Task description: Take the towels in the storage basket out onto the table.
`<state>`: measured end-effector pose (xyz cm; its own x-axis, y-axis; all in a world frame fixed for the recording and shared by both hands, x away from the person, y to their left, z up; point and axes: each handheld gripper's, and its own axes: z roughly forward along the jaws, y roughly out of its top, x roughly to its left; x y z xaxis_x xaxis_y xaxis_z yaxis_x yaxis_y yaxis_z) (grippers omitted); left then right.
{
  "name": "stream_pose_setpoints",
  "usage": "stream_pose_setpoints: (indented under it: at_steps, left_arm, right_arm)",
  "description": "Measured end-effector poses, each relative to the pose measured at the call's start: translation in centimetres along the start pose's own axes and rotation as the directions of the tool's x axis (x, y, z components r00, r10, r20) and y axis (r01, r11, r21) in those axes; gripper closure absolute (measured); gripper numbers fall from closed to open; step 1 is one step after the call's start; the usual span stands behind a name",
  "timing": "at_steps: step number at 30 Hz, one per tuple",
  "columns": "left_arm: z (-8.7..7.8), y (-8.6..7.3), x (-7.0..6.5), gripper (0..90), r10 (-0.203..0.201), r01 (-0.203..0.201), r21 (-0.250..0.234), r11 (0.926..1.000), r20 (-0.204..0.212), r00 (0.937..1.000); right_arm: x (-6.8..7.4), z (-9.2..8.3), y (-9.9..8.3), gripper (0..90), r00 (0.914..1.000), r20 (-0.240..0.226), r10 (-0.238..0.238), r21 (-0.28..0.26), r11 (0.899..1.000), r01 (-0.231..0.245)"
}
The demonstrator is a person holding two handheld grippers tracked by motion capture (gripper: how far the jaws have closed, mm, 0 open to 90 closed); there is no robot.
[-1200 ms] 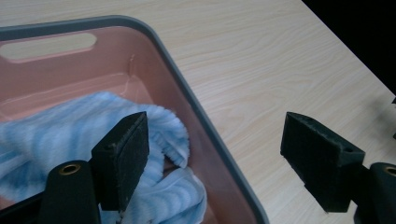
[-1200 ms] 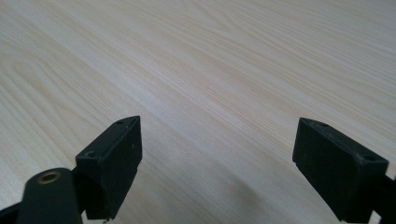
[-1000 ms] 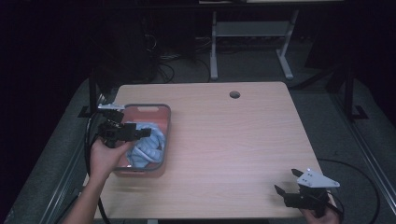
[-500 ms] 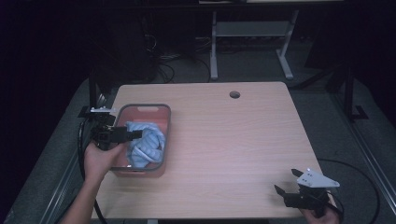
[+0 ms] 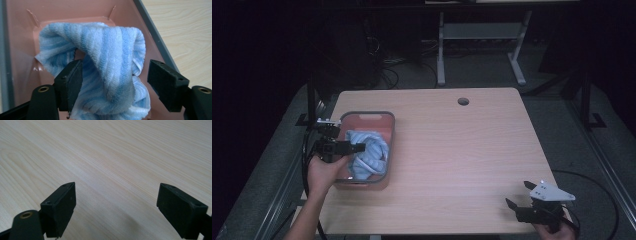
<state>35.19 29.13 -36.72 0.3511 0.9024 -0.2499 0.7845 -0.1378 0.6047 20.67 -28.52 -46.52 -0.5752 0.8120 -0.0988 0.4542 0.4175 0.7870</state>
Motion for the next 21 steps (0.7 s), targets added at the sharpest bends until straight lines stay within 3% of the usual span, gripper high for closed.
stream_pose_setpoints:
  at_steps: [15,21]
  left_arm:
    - [2.3,0.1,-0.2,47.9,0.0,0.001,0.083,0.9965,-0.004,1.0]
    - [2.5,-0.1,-0.1,56.2,-0.009,0.01,0.09,0.9959,-0.013,0.9999]
  right_arm:
    - [-0.1,-0.1,-0.1,15.2,1.0,-0.001,0.001,-0.003,1.0,-0.001]
    - [0.0,0.0,0.0,15.2,1.0,-0.001,0.001,-0.003,1.0,-0.001]
